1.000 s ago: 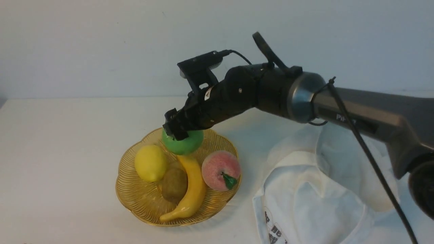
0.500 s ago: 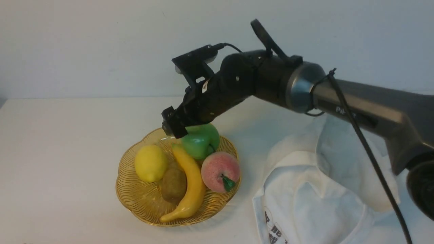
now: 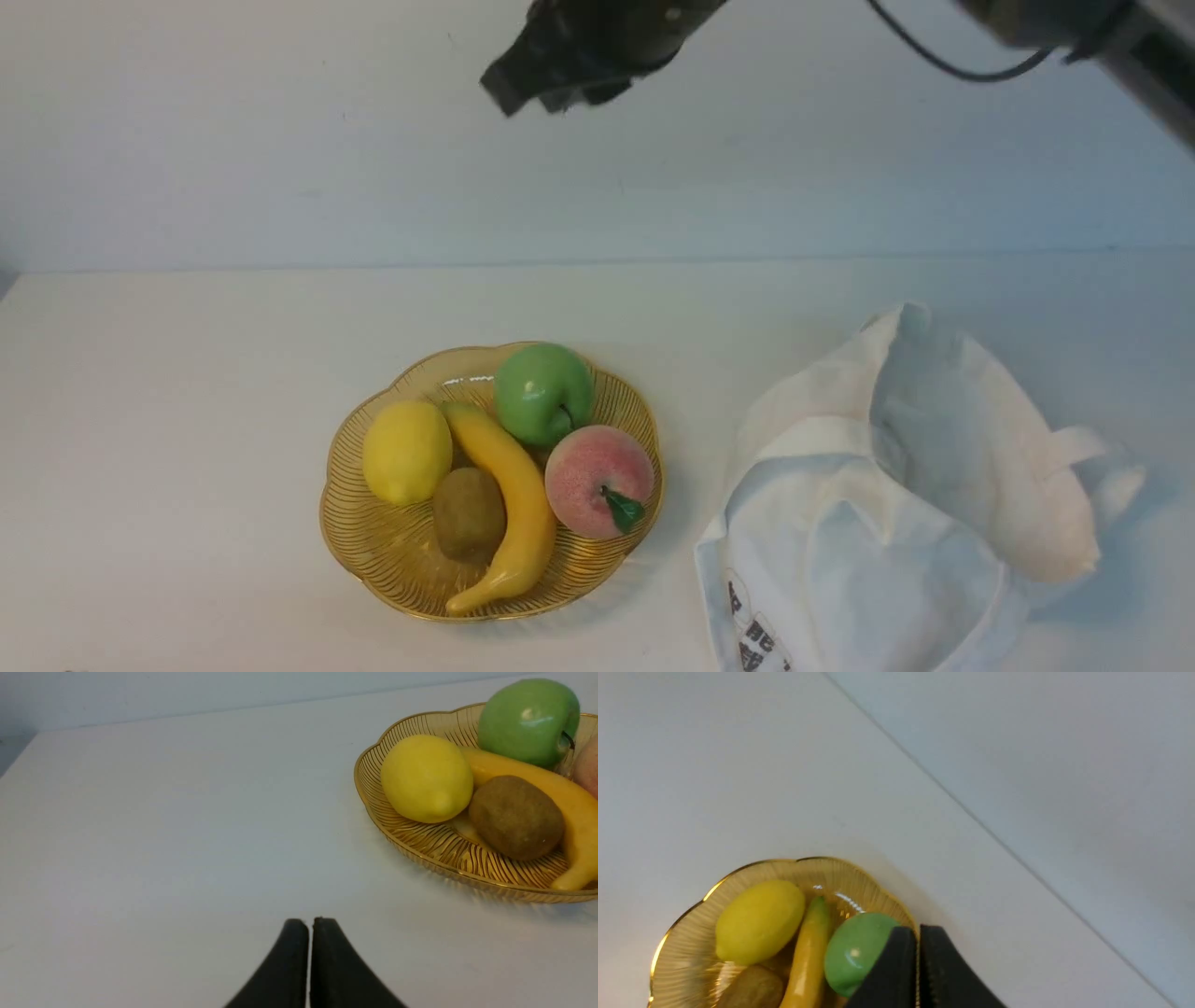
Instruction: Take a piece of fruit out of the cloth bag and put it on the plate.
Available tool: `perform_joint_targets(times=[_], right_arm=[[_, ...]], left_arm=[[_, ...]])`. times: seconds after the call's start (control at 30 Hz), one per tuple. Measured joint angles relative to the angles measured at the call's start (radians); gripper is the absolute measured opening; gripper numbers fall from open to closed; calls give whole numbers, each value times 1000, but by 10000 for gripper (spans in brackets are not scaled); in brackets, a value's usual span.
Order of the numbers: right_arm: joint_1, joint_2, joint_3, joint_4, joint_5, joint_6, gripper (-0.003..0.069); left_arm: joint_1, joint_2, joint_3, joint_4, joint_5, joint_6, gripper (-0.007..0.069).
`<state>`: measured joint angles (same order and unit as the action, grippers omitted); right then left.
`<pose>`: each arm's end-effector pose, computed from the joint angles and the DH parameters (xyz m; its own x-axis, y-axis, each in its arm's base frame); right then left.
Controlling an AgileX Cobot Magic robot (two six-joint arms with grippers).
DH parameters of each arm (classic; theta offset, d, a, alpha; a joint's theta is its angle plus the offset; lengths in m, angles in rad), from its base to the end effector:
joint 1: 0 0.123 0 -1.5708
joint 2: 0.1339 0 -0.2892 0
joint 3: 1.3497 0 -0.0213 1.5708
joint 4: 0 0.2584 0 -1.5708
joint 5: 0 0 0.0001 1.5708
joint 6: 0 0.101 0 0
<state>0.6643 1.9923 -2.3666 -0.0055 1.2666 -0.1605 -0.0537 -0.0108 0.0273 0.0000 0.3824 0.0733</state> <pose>0.3501 0.2735 0.4300 -0.4611 -0.5661 -0.6833 -0.6972 0.7075 -0.1156 0.0652 -0.0035 0.1669 -0.3015 0.0895 -0.9493 0.0760 0.9947 0.0697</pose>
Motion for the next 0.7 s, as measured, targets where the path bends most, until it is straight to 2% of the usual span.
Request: perform_joint_targets(times=[0.17,0.37,0.43,0.47,0.5,0.63,0.7], right_arm=[[0,-187,99,-78,3,68,-13],[0,-601,466,-113,3,139,-14],[0,-754,653,-136,-35,172,-14],[0,-864,804,-152,-117,199,-14],[0,-879,827,-155,-133,204,-14],[0,-1210,1367,-235,-584,250,-14],[0,-1313,1571,-281,-818,255,-14]], left_arm=[[0,0,0,0,0,0,-8],[0,0,0,0,0,0,-8],[0,0,0,0,0,0,-8],[0,0,0,0,0,0,-8],[0,0,0,0,0,0,-8],[0,0,0,0,0,0,-8],[0,0,0,0,0,0,-8]])
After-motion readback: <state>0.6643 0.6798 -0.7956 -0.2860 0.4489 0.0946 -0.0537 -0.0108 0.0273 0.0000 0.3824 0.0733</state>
